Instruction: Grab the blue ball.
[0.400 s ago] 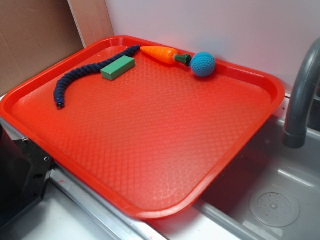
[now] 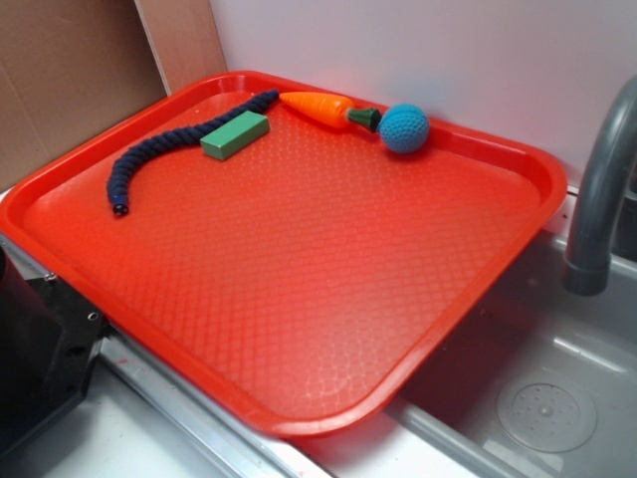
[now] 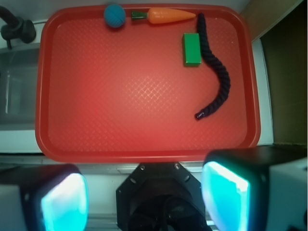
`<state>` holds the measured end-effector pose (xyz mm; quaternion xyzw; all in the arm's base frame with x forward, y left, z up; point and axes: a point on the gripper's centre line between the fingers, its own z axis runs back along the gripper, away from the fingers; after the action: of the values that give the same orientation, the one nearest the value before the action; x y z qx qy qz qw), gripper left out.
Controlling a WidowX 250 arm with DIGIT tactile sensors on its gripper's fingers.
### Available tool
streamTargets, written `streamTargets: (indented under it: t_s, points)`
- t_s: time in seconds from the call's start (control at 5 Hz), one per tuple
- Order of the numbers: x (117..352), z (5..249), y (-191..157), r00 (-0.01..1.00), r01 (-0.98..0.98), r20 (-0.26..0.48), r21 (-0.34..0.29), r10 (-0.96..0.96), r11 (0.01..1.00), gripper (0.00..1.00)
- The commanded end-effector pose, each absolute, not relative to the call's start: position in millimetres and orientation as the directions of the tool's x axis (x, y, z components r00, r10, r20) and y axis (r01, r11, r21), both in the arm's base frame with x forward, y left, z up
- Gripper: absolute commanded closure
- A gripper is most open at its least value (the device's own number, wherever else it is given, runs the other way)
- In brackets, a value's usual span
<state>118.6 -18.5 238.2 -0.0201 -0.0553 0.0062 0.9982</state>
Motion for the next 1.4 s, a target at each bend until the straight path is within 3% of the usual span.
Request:
streamTargets:
  t_s: [0.0,0.6,1.0,1.2]
  points:
    - [195.6,177.0,-2.7,0.957,0.092,0.283,-0.114,-0.057,0.989,0.00]
    - [195.6,177.0,-2.7,0.957,0.092,0.283,-0.114,-0.057,0.989,0.00]
    - [257.7,144.0,-16.1,0.915,0.075,0.397,-0.004,-0.067,0.997,0.00]
    - [282.0,126.6,-20.9,0.909,0.122,0.397,0.029,-0.124,0.992,0.00]
